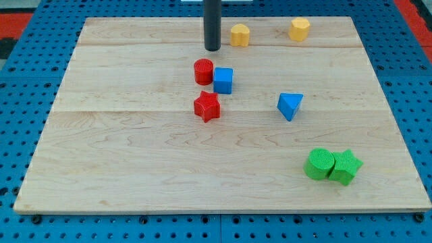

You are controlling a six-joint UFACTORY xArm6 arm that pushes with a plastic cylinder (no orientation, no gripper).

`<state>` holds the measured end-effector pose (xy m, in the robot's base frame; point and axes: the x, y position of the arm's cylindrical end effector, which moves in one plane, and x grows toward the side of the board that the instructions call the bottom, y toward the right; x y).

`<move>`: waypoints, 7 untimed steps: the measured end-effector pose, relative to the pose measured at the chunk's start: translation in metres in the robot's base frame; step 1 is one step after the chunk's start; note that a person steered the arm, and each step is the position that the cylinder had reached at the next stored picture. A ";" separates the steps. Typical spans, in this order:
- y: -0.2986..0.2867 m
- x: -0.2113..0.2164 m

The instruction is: Move your arm above the cube

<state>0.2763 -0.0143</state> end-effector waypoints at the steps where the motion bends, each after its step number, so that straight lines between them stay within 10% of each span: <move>1: 0.033 -0.016; 2: 0.124 -0.025; 7: 0.057 0.003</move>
<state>0.2790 0.0425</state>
